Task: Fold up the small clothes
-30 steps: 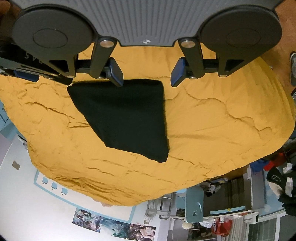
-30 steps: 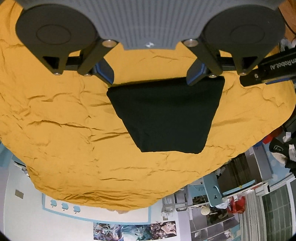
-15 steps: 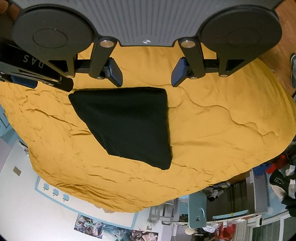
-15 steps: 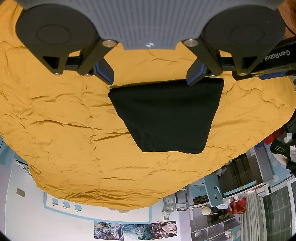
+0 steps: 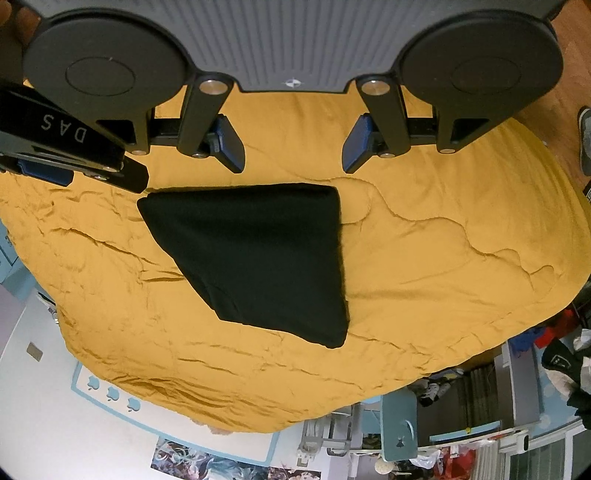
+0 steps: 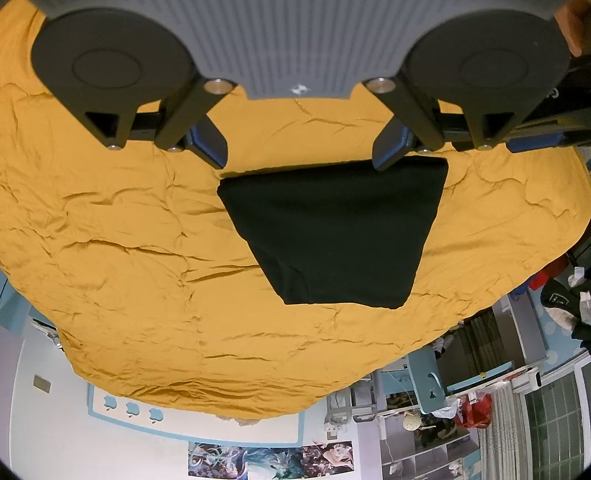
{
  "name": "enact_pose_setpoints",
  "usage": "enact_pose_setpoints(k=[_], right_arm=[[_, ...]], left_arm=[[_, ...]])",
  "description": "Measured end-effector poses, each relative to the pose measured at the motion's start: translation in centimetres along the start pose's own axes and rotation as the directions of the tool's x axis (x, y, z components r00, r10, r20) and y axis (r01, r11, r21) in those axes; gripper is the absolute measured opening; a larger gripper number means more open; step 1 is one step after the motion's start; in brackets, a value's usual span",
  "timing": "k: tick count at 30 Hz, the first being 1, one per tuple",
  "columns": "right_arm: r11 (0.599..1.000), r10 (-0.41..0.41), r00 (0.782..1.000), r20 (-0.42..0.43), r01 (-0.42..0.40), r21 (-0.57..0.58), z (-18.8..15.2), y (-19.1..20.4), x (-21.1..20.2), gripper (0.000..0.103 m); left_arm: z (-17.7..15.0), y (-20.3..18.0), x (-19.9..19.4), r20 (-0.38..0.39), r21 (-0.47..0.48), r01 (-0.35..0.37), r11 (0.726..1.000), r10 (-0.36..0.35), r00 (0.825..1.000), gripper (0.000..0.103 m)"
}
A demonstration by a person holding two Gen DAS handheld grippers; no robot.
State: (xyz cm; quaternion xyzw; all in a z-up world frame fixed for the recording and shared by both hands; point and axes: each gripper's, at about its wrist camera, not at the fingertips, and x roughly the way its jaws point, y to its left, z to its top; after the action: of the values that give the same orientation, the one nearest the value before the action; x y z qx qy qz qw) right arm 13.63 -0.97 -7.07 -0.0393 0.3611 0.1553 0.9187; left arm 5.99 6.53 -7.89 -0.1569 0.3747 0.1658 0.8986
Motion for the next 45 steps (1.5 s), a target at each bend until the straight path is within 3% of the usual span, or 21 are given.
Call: enact_pose_setpoints(k=[20, 41, 45], right_arm=[[1.0, -0.011, 1.0, -0.009, 0.011, 0.004, -0.27, -0.26, 0.1, 0.081], [1.0, -0.018, 1.0, 0.003, 0.018, -0.002, -0.18, -0.19, -0.47, 0.081], [1.0, -0.011, 1.0, 0.004, 0.011, 0.001, -0.12, -0.33, -0.56, 0.081]], left_arm=[[-0.09, 0.01, 0.24, -0.019, -0.003, -0.003, 1.0, 0.003, 1.0, 0.07], [0.27, -0.21, 0.14, -0.028, 0.017, 0.028, 0.999, -0.027, 0.999, 0.062], [0.16, -0.21, 0.03, -0.029, 0.014, 0.063, 0.998, -0.063, 0.998, 0.051]])
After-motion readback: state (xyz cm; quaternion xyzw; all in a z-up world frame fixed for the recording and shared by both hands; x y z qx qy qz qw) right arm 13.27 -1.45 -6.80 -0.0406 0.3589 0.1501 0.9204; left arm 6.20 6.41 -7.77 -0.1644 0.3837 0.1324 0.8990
